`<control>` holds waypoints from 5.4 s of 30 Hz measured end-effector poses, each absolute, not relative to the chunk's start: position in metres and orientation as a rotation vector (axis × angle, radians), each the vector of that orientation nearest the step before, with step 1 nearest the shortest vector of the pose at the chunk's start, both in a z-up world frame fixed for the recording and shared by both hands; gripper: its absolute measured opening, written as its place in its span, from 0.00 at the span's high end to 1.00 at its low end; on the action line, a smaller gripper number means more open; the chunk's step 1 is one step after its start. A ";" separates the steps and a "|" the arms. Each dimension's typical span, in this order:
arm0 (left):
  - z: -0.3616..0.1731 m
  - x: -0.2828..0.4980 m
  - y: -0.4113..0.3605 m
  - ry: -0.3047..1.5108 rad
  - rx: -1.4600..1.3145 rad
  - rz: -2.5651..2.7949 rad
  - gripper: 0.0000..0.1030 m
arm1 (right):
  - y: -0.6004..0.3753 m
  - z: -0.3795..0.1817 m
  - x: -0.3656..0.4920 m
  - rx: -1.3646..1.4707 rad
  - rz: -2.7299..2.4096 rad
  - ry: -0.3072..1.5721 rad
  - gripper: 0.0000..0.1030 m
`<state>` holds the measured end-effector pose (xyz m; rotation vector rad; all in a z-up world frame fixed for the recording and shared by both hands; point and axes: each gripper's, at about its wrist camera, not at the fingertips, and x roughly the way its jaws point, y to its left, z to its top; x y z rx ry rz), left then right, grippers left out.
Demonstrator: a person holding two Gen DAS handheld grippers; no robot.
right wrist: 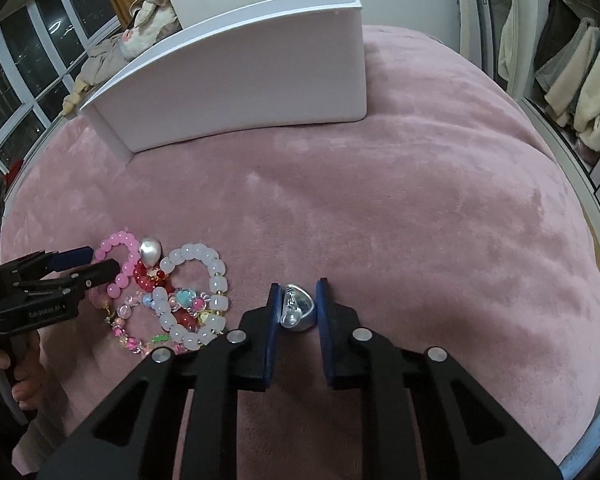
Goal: Organize jewelry
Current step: 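Grasp the silver heart ring with the right tool while the left tool grasps the pink bead bracelet, then carry the pink bracelet and silver ring into the white bin and open both tools, then move both tools back to the jewelry pile and close the left tool on the earring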
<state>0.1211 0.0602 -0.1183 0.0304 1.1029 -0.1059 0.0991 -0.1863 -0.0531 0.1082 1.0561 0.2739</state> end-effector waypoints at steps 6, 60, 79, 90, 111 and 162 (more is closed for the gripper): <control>-0.113 0.121 0.057 1.118 0.032 -0.119 0.83 | -0.188 -0.052 0.101 0.121 0.281 1.046 0.83; 0.069 0.218 0.013 0.755 0.053 -0.218 0.84 | -0.188 0.086 0.194 0.105 0.292 0.710 0.83; -0.008 0.304 0.033 0.922 0.049 -0.112 0.84 | -0.140 0.022 0.286 0.059 0.319 0.927 0.83; -0.019 0.300 0.041 0.956 0.039 -0.110 0.75 | -0.133 0.006 0.291 0.081 0.335 0.974 0.76; 0.021 0.227 0.039 0.834 0.015 -0.153 0.10 | -0.178 0.068 0.212 0.121 0.283 0.805 0.05; -0.116 0.072 -0.010 0.987 0.152 -0.358 0.81 | -0.181 -0.049 0.103 0.208 0.498 1.059 0.91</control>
